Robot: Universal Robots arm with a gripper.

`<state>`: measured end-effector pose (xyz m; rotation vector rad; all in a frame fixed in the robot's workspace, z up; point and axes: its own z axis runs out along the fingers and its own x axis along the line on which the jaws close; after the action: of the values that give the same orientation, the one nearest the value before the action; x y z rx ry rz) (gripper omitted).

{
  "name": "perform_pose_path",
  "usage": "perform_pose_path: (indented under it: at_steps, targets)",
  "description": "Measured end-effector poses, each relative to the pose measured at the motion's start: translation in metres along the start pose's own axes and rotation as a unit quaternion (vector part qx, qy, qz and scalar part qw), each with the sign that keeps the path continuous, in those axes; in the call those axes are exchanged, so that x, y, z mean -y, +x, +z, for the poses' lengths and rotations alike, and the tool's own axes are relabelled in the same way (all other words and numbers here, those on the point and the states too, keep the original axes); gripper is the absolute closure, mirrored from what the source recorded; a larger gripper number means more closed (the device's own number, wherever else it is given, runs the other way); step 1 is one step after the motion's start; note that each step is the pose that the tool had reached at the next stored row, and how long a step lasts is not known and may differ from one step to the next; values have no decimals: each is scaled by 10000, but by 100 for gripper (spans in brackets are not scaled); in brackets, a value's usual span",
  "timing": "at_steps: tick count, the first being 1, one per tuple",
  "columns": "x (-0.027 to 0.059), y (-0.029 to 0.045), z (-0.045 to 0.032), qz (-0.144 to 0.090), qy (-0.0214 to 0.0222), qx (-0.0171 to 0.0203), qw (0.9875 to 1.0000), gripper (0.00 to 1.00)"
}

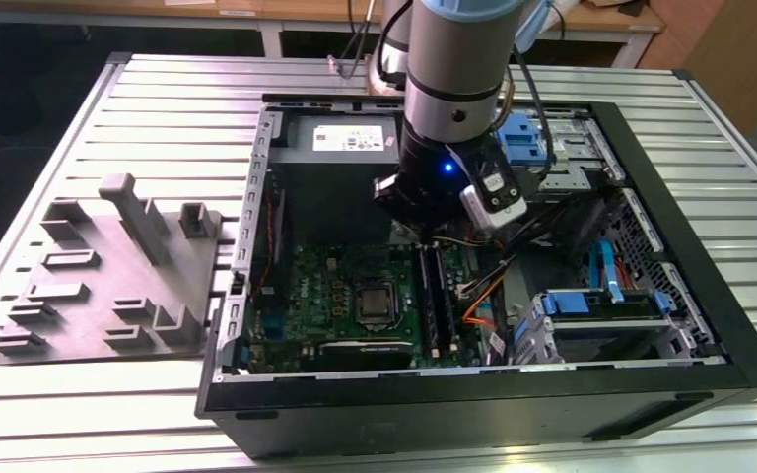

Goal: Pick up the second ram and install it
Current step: 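Press down the second ram until it locks into place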

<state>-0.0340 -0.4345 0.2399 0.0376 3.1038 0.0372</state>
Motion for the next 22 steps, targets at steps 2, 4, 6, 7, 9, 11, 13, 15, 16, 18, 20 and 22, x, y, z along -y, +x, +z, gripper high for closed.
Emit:
perform_pose_path:
  at_steps: [2, 4, 6, 7, 9, 11, 13, 15, 16, 18, 20, 22]
  targets:
    - [48, -1, 0, 0, -1, 0, 10000, 90]
    - [100, -2, -2, 0, 0, 0, 10000, 90]
    - [155, -4, -2, 0, -1, 0, 10000, 90]
    - [176, -4, -3, 0, -1, 0, 10000, 90]
    - [218, -5, -5, 0, 1, 0, 10000, 90]
    - [266, -6, -5, 0, 2, 0, 10000, 90]
    - [312, -8, -6, 0, 2, 0, 10000, 90]
    - [358, -9, -8, 0, 5, 0, 10000, 90]
    - [381, -9, -8, 0, 5, 0, 10000, 90]
    - [429, -10, -8, 0, 6, 1, 10000, 90]
    - [469, -11, -9, 0, 7, 1, 10000, 90]
    - [508, -12, -10, 0, 9, 0, 10000, 90]
